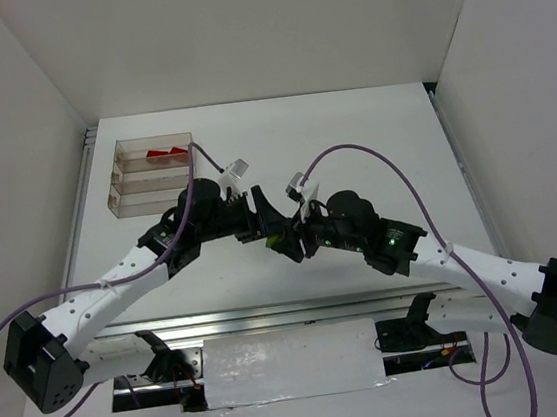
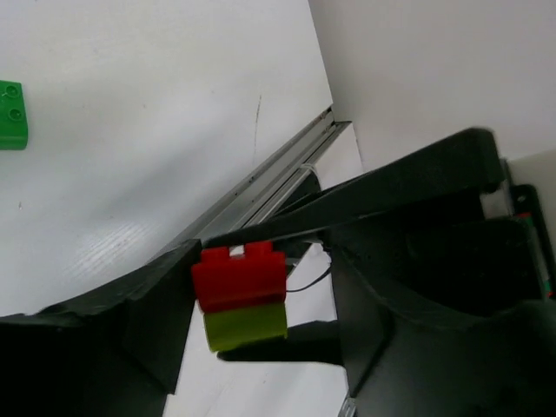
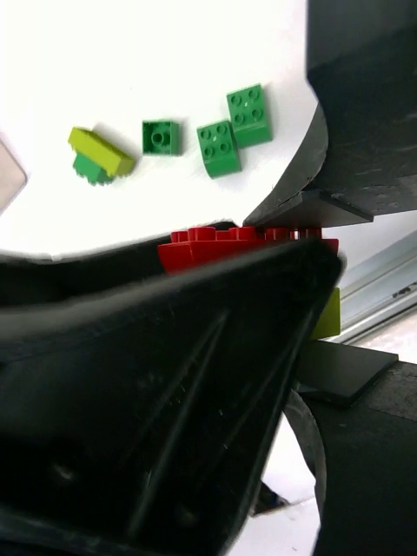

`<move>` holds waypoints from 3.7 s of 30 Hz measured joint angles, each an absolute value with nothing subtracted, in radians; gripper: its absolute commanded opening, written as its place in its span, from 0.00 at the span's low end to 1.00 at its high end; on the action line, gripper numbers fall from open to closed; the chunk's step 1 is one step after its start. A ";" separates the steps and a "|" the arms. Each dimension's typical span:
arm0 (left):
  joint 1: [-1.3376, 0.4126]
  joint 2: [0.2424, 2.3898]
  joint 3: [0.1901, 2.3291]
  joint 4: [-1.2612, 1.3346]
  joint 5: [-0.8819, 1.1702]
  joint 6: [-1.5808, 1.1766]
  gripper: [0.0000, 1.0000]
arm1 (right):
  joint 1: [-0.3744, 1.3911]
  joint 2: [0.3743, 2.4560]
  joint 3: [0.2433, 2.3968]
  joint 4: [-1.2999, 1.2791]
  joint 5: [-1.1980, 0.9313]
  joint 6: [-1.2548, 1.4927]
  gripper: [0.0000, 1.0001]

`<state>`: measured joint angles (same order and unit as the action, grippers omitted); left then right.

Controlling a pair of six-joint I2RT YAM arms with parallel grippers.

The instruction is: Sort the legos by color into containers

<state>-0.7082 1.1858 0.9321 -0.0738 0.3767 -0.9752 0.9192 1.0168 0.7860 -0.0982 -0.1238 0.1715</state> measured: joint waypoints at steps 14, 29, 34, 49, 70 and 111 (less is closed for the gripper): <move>-0.707 1.161 0.904 -0.075 0.340 -0.953 0.00 | 0.926 1.026 0.800 -0.099 -0.074 0.197 0.98; -0.717 1.043 0.846 0.126 0.605 -0.706 0.00 | 0.640 0.789 0.761 -0.132 -0.752 0.231 0.94; -0.717 1.044 0.789 0.247 0.738 -0.708 0.00 | 0.634 0.788 0.760 -0.106 -0.883 0.272 0.77; -0.716 1.047 0.761 0.434 0.853 -0.757 0.00 | 0.626 0.825 0.744 0.009 -0.936 0.374 0.00; -0.717 1.036 0.783 0.324 0.765 -0.686 0.83 | 0.611 0.709 0.635 0.142 -0.728 0.431 0.00; -0.002 1.841 1.488 -0.323 -0.151 -0.820 0.10 | 0.339 0.712 0.616 -0.023 -0.580 0.471 0.00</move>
<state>-0.0025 1.8412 1.4879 -0.3229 -0.1509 -0.8196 0.3386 0.7116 0.6163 -0.0227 -0.5804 0.4706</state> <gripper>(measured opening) 0.473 0.413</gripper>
